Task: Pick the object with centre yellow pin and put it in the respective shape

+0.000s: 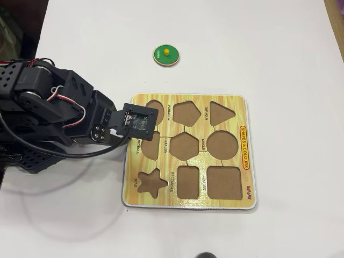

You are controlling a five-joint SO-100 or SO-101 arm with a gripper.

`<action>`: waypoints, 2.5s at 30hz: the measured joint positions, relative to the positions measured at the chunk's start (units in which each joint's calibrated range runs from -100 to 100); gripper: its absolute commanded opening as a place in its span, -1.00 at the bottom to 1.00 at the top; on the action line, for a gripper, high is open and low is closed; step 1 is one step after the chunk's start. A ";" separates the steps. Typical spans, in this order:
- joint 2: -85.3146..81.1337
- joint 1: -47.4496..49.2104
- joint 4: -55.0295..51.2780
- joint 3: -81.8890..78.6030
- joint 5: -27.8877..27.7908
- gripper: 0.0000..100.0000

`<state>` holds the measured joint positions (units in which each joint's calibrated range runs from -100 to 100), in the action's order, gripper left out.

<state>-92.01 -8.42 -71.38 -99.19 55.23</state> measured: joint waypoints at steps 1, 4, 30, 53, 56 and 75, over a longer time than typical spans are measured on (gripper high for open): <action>0.00 0.00 0.00 0.00 0.00 -0.77; 4.81 2.06 5.48 0.45 2.24 -0.77; 35.40 3.37 40.10 0.81 3.02 -0.77; 35.40 3.37 40.10 0.81 3.02 -0.78; 35.40 3.37 40.10 0.81 3.02 -0.78; 35.40 3.37 40.10 0.81 3.02 -0.78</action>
<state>-56.62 -5.05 -31.28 -98.38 58.24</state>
